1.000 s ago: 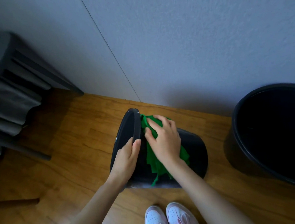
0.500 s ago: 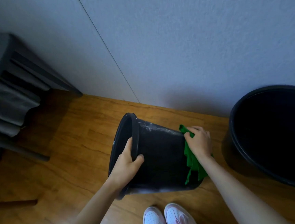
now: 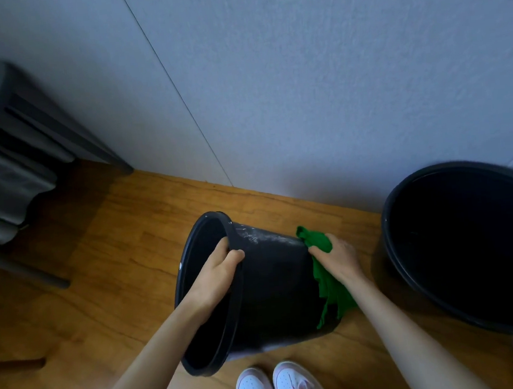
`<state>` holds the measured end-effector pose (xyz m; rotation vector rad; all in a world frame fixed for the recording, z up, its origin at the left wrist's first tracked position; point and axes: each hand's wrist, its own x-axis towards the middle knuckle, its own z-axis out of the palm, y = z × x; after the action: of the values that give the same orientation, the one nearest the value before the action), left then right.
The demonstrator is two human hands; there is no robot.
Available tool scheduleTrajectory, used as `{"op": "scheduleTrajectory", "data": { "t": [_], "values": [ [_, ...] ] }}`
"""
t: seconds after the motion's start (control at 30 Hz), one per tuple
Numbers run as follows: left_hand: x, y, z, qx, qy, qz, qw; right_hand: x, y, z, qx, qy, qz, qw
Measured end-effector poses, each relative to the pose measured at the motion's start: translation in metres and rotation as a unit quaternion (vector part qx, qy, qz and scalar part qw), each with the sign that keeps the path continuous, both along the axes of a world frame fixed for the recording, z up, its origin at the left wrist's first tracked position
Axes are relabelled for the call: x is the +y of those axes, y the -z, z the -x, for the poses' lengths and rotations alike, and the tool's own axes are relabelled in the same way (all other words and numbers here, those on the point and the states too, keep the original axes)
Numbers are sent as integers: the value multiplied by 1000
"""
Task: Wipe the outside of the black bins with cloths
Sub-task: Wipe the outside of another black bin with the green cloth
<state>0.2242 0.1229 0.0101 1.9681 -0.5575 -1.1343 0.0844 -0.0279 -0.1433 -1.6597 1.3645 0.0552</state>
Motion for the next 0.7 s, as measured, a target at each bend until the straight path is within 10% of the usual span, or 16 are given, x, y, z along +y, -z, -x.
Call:
{"op": "scheduleTrajectory", "data": {
  "t": [0.53,0.7],
  "values": [
    [2,0,-6,-64,-39,-16,997,-11,-28,19,-94,84,86,988],
    [2,0,-6,-71,-33,-15,997,-23,-49,12,-244,232,-93,937]
  ]
}}
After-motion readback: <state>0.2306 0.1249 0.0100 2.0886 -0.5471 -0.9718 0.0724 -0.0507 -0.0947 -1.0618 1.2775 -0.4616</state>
